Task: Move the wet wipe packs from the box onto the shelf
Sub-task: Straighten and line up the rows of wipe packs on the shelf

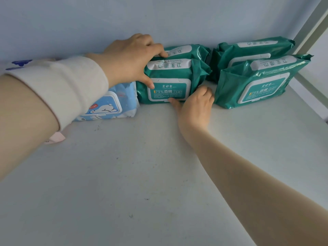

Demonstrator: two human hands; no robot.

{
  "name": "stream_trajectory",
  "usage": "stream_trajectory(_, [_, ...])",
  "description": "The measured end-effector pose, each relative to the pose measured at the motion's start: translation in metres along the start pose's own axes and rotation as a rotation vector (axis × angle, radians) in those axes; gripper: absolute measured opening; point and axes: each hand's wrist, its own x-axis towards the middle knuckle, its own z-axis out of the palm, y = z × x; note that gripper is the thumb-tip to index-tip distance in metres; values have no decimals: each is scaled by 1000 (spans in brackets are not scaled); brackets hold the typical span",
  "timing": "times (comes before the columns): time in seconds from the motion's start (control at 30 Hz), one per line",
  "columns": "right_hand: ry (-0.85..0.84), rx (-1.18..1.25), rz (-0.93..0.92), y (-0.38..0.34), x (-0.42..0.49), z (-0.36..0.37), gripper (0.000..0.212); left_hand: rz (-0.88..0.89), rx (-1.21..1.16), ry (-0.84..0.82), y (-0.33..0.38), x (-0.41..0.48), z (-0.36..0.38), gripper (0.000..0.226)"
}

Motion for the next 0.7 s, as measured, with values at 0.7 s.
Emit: stream_trajectory(0.7, [-496,-777,-2,52,-10,-196,56,196,241,-168,112,11,-64,62])
